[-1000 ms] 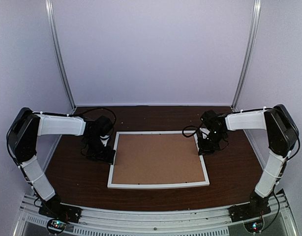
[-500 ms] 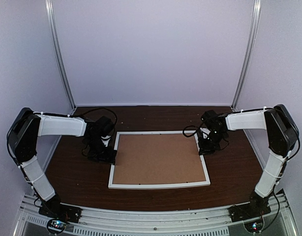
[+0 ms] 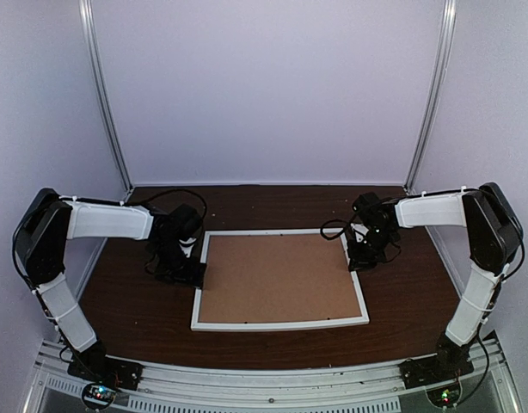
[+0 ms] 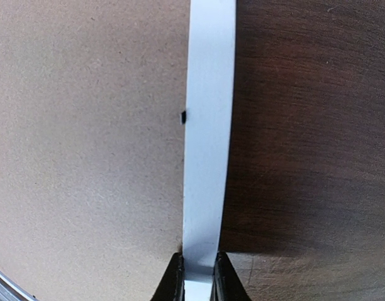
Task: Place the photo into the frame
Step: Press the fastener onto the backboard.
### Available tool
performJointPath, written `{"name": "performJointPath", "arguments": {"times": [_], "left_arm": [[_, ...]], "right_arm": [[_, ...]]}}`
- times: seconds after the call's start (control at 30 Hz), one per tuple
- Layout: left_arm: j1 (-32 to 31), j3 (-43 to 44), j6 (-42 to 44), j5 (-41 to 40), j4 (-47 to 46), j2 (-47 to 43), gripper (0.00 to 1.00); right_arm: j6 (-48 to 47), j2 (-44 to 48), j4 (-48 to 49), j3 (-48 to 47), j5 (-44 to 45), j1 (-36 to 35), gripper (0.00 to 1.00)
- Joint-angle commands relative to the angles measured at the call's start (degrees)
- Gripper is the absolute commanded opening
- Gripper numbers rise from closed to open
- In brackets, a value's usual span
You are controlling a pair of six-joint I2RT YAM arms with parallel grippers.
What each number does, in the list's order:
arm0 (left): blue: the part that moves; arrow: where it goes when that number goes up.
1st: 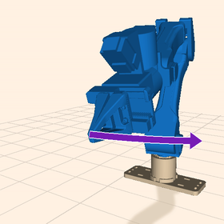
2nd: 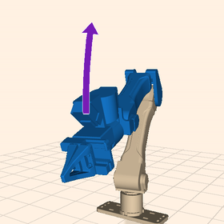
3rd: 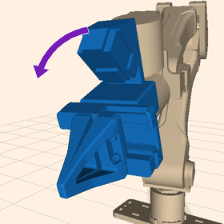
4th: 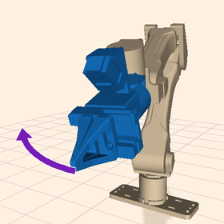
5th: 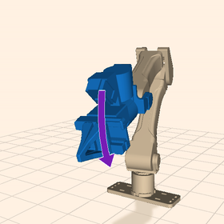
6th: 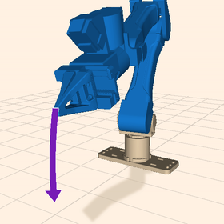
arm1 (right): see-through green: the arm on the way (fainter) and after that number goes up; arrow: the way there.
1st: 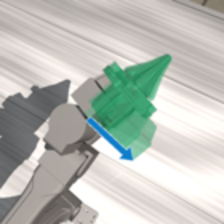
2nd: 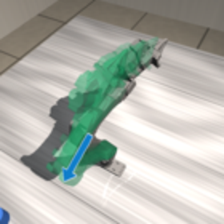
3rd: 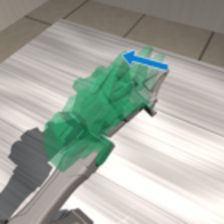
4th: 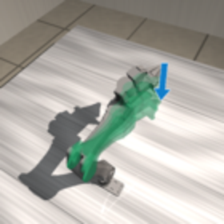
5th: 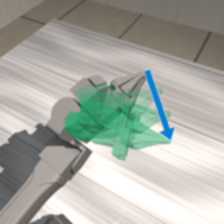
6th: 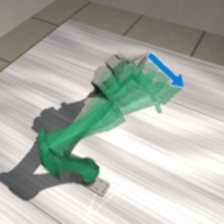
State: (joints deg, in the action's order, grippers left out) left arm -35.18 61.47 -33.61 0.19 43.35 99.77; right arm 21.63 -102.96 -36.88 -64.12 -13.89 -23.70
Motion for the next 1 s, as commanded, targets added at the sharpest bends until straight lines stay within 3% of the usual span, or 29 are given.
{"name": "performJointPath", "arguments": {"times": [0.0, 0.57, 0.77, 0.97], "left_arm": [[-3.14, -1.87, -0.88, 2.28, -3.22, 3.66, 0.86], [-4.40, 0.05, -1.37, -1.67, -3.64, -0.89, 0.86], [0.38, 1.40, 0.76, 4.23, -6.66, 0.93, 0.76], [3.53, 3.03, 2.42, 8.37, -8.64, 4.65, 0.60]], "right_arm": [[-0.52, -1.16, -1.69, 1.63, 1.24, 0.15, 0.09], [-0.36, -0.44, -1.35, 2.62, 1.34, 0.15, 0.11], [-0.74, 0.16, -2.01, 1.65, 1.48, 0.14, 0.15], [-0.80, 0.79, -2.40, 1.54, 1.73, 0.15, 0.18]]}}
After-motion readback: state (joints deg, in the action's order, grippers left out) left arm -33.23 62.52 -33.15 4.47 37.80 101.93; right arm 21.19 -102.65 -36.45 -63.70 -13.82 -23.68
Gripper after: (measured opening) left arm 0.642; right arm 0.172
